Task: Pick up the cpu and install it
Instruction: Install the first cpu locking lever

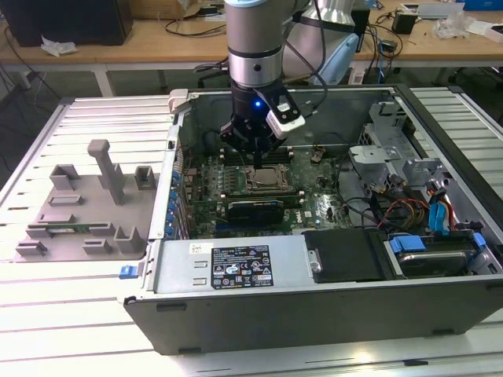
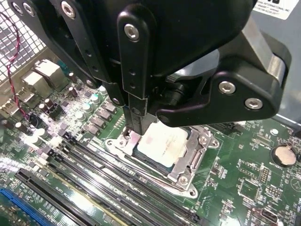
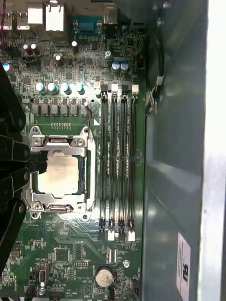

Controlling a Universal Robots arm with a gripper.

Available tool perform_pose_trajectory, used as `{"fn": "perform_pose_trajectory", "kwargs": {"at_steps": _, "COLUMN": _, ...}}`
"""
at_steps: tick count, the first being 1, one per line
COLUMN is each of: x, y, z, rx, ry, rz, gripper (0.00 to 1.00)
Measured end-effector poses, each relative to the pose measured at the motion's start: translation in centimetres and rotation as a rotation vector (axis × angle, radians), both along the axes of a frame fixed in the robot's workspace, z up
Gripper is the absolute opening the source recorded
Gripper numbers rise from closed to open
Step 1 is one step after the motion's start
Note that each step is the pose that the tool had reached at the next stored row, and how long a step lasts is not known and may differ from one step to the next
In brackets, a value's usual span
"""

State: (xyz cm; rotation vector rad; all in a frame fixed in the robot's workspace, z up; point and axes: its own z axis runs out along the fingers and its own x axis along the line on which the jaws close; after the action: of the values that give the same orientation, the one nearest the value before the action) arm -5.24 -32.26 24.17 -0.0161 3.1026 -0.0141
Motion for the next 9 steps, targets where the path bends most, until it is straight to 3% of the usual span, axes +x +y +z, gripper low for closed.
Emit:
{"fn": "perform_pose_trajectory", "kwargs": {"at_steps": 3, "x": -0.8, "y": 0.01, "z": 0.0, "rx": 0.0, "ry": -0.0001, "rz": 0.0, "gripper": 0.11}}
{"fn": "perform_pose_trajectory", "kwargs": {"at_steps": 6, "x": -4.9, "y": 0.11, "z": 0.0, "rx": -0.0001, "ry": -0.0013, "rz": 0.0, "gripper": 0.11}}
{"fn": "perform_pose_trajectory", "kwargs": {"at_steps": 7, "x": -5.2, "y": 0.11, "z": 0.0, "rx": 0.0023, "ry": -0.0021, "rz": 0.0, "gripper": 0.11}}
{"fn": "perform_pose_trajectory", "kwargs": {"at_steps": 8, "x": -5.2, "y": 0.11, "z": 0.0, "rx": 0.0132, "ry": -0.0041, "rz": 0.0, "gripper": 0.11}}
{"fn": "perform_pose_trajectory", "kwargs": {"at_steps": 9, "x": -5.2, "y": 0.11, "z": 0.05, "rx": 0.0154, "ry": -0.0047, "rz": 0.0, "gripper": 0.11}}
